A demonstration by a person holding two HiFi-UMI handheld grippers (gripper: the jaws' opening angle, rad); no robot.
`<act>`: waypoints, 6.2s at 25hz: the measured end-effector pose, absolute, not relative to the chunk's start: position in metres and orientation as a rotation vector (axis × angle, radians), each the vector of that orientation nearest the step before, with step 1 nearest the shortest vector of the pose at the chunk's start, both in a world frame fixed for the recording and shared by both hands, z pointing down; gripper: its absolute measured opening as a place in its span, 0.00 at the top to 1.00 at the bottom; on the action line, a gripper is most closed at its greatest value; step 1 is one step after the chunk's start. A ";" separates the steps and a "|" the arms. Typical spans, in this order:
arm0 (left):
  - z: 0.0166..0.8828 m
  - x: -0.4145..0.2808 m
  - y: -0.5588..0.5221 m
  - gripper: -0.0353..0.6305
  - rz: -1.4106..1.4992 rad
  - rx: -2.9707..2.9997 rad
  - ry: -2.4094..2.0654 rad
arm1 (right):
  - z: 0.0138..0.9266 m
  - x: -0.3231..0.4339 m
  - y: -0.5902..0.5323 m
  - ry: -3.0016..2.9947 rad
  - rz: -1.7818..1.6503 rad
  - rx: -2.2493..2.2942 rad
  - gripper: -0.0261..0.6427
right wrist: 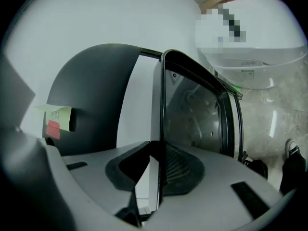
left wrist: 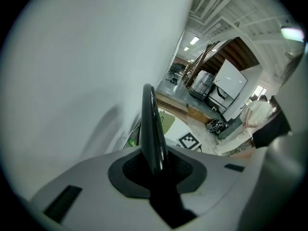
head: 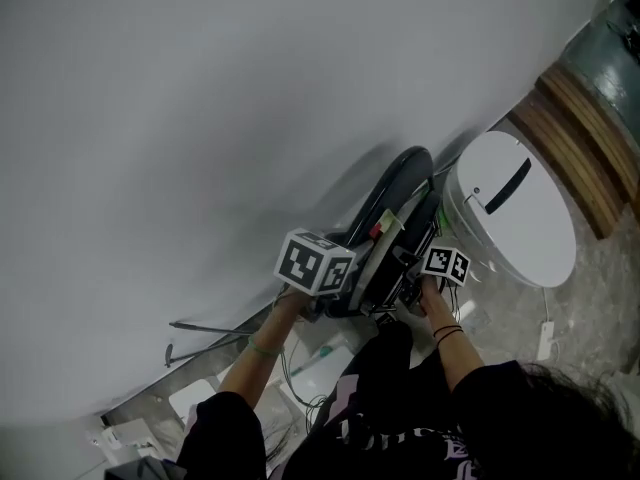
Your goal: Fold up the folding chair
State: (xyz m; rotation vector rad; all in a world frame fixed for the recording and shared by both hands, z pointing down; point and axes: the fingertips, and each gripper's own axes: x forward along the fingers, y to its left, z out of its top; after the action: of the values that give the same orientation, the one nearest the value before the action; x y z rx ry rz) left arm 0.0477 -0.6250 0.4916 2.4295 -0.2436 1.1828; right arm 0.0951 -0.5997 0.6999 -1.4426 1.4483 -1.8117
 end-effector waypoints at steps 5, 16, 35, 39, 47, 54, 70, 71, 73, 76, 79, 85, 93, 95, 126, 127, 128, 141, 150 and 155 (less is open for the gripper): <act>0.492 0.034 -0.677 0.83 1.185 2.426 -0.282 | 0.700 0.082 -0.652 1.468 -1.813 -1.437 0.84; 0.505 0.009 -0.714 0.83 1.126 2.363 -0.252 | 0.702 0.061 -0.691 1.491 -1.832 -1.416 0.84; 0.490 -0.015 -0.727 0.58 1.070 2.430 -0.729 | 0.681 0.065 -0.610 1.822 -1.806 -1.432 0.71; 0.454 -0.042 -0.721 0.58 0.911 2.415 -0.895 | 0.660 0.085 -0.589 1.807 -1.762 -1.427 0.71; 0.370 -0.062 -0.640 0.58 0.414 2.434 -1.064 | 0.565 0.106 -0.532 1.973 -1.553 -1.335 0.73; 0.384 -0.030 -0.497 0.84 0.032 2.278 -0.990 | 0.499 0.116 -0.439 2.153 -1.453 -1.291 0.81; 0.457 -0.024 -0.289 0.94 0.118 2.164 -1.047 | 0.479 0.080 -0.290 2.341 -1.450 -1.240 0.89; 0.458 -0.026 -0.279 0.94 0.125 2.166 -1.031 | 0.478 0.075 -0.281 2.339 -1.451 -1.243 0.89; 0.461 -0.032 -0.261 0.94 0.131 2.173 -1.002 | 0.477 0.063 -0.263 2.331 -1.454 -1.246 0.89; 0.460 -0.045 -0.230 0.94 0.121 2.184 -0.958 | 0.477 0.042 -0.231 2.325 -1.450 -1.262 0.89; 0.454 -0.070 -0.196 0.94 0.074 2.175 -0.924 | 0.474 0.013 -0.198 2.319 -1.432 -1.287 0.89; 0.459 -0.132 -0.112 0.94 0.103 2.196 -0.850 | 0.465 -0.052 -0.128 2.312 -1.377 -1.338 0.90; 0.460 -0.154 -0.034 0.94 0.155 2.250 -0.743 | 0.447 -0.084 -0.046 2.248 -1.295 -1.414 0.91; 0.454 -0.150 -0.018 0.94 0.149 2.265 -0.724 | 0.444 -0.084 -0.028 2.241 -1.283 -1.419 0.91; 0.450 -0.076 0.233 0.94 0.132 2.239 -0.775 | 0.454 -0.030 0.238 2.363 -1.257 -1.380 0.91; 0.449 -0.076 0.232 0.94 0.129 2.244 -0.769 | 0.453 -0.031 0.237 2.360 -1.251 -1.385 0.91; 0.448 -0.077 0.231 0.94 0.128 2.248 -0.764 | 0.453 -0.032 0.236 2.357 -1.246 -1.392 0.91; 0.436 -0.139 0.220 0.94 0.099 2.289 -0.718 | 0.441 -0.089 0.227 2.338 -1.190 -1.485 0.91; 0.441 -0.148 0.219 0.94 0.089 2.282 -0.702 | 0.445 -0.096 0.228 2.338 -1.183 -1.505 0.92; 0.441 -0.159 0.225 0.94 0.097 2.286 -0.682 | 0.446 -0.106 0.232 2.325 -1.183 -1.524 0.91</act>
State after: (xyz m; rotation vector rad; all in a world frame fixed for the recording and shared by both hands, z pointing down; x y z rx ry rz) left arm -0.1585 0.2251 0.4410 2.2861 -0.6816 0.0967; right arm -0.1056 0.2323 0.4459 -1.5239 2.3249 -1.1834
